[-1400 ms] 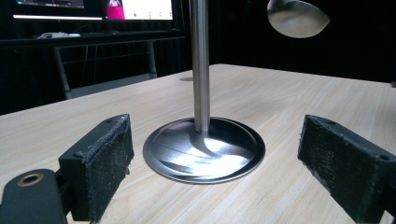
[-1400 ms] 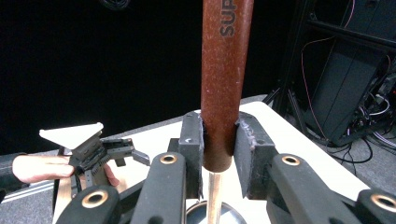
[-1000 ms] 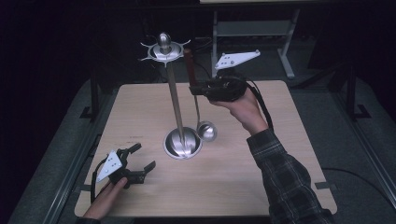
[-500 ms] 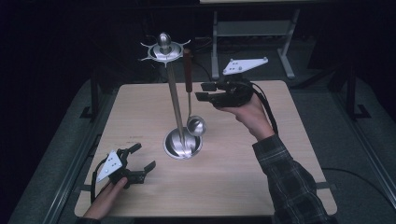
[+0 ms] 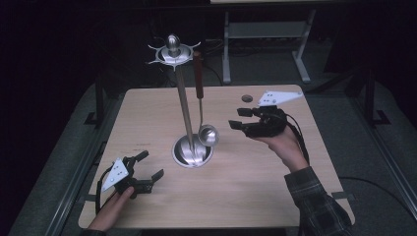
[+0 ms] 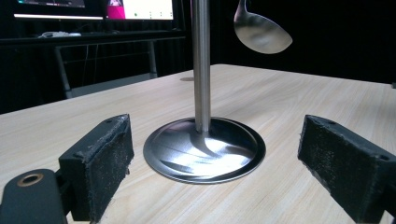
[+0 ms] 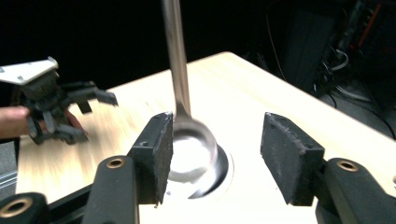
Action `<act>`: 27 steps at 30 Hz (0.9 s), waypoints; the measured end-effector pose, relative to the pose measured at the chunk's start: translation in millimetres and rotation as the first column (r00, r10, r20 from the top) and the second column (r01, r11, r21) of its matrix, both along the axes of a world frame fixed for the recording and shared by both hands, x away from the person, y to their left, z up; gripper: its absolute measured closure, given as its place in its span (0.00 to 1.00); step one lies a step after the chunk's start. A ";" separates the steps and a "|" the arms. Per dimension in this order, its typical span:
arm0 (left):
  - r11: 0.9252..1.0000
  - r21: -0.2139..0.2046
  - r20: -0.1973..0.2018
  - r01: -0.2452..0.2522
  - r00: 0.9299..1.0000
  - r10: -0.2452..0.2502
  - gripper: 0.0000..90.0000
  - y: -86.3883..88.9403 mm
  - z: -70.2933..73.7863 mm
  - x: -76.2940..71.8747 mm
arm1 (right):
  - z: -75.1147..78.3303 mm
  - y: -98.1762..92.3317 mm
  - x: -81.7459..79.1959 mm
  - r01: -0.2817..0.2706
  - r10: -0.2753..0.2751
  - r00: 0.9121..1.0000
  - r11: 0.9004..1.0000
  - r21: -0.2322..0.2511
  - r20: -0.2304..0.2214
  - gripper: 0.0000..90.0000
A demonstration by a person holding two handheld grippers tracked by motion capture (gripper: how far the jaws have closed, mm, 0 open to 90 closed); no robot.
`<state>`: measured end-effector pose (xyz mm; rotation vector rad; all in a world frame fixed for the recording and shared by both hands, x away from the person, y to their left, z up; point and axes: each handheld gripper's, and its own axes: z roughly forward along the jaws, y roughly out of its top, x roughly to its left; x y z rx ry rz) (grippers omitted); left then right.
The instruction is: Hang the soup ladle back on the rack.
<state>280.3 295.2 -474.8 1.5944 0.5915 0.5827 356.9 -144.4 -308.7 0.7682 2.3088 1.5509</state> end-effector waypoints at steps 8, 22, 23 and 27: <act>1.000 0.002 -0.001 -0.003 1.000 0.003 0.11 0.3 0.1 -0.1 | -38.6 -24.6 -13.0 0.053 -0.054 0.997 0.999 -0.012 -0.052 0.42; 1.000 0.005 -0.003 -0.005 1.000 0.005 0.11 0.4 0.0 -0.5 | -101.7 -61.3 -35.8 0.191 -0.197 0.975 0.979 -0.068 -0.106 0.25; 1.000 0.005 -0.003 -0.005 1.000 0.005 0.11 0.3 -0.1 -0.5 | -106.0 -63.4 -37.7 0.203 -0.211 0.972 0.976 -0.080 -0.108 0.24; 1.000 0.005 -0.003 -0.004 1.000 0.004 0.11 0.4 0.0 -0.5 | -122.7 -70.1 -45.6 0.246 -0.258 0.959 0.963 -0.114 -0.113 0.17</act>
